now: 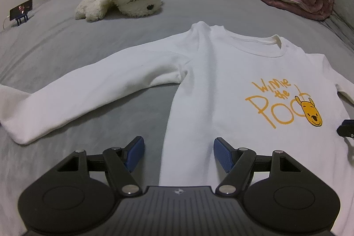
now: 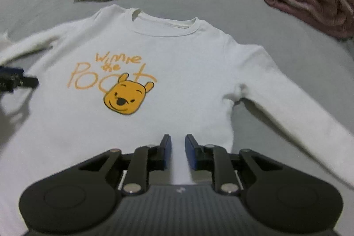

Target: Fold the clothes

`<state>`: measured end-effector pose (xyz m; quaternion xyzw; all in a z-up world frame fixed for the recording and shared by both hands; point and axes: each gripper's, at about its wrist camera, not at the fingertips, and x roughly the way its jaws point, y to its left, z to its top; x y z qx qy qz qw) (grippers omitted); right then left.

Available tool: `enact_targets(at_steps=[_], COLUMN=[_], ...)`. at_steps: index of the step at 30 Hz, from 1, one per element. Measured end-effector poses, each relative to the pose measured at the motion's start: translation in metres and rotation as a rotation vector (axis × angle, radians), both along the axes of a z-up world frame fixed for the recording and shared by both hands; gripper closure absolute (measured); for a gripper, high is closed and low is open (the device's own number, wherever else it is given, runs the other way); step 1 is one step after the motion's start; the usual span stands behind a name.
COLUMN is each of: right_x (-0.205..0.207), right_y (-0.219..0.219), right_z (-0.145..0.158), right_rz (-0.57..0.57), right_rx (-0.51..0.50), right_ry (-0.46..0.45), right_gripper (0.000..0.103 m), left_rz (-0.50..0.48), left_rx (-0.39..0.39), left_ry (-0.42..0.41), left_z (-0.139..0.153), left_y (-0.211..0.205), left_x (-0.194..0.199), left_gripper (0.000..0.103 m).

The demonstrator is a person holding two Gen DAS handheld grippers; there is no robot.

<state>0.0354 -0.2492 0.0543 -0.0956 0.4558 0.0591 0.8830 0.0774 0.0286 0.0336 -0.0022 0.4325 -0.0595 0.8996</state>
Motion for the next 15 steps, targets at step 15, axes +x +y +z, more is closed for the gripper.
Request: enact_targets(at_steps=[15], right_x=[-0.047], right_y=[0.022], right_z=[0.012], right_rz=[0.061], right_rx=[-0.099], right_ry=[-0.072], right_gripper=[0.083], left_rz=[-0.015], left_rx=[-0.02], left_ry=[-0.007], left_z=[0.007], left_y=[0.007], left_x=[-0.029], left_gripper=[0.033])
